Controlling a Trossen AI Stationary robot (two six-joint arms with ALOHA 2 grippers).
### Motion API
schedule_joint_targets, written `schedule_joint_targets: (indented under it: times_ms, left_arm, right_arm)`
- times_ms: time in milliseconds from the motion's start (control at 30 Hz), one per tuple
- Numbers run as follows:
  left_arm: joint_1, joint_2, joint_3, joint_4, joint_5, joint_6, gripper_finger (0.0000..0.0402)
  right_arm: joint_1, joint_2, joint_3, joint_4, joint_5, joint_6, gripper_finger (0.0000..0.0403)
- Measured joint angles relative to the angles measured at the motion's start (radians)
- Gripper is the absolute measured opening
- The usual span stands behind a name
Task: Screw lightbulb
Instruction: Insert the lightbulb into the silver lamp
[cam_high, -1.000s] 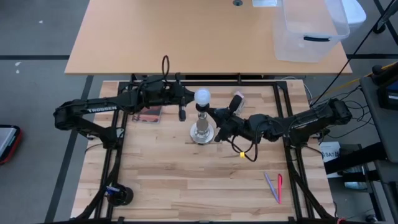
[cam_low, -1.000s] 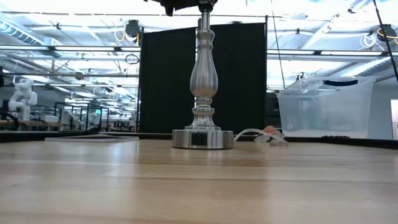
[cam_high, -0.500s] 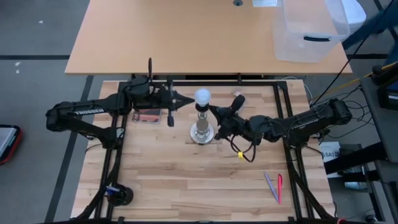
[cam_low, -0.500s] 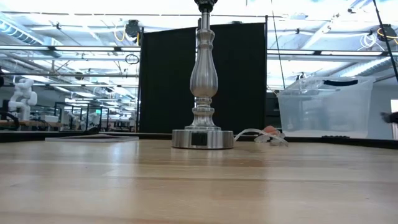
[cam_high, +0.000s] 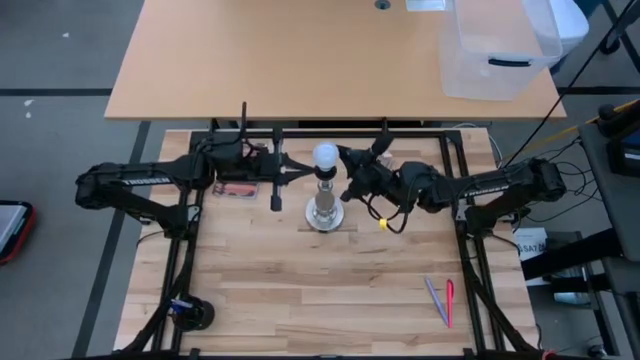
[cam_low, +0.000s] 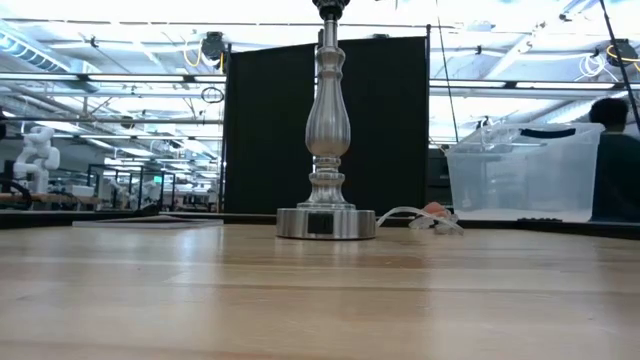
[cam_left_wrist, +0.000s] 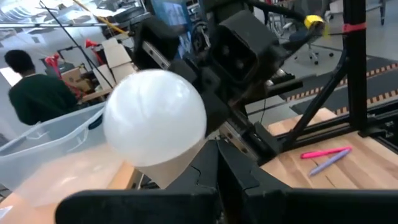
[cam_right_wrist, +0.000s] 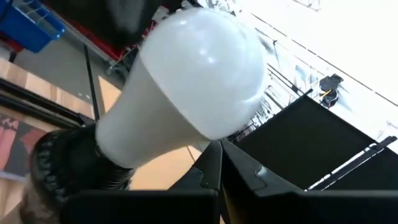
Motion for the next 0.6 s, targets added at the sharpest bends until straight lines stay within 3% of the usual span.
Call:
schedule_joint_targets:
  times_ms: [233, 600]
  left_arm:
    - [0.007, 0.0, 0.0, 0.017, -0.002, 0.015, 0.0002]
    - [0.045, 0.004, 0.0, 0.015, 0.005, -0.009, 0.0002]
  right_arm:
    - [-0.021, 0.0, 0.0, 0.007, -0.058, -0.019, 0.0]
    - [0.015, 0.0, 0.0, 0.01, -0.022, -0.022, 0.0]
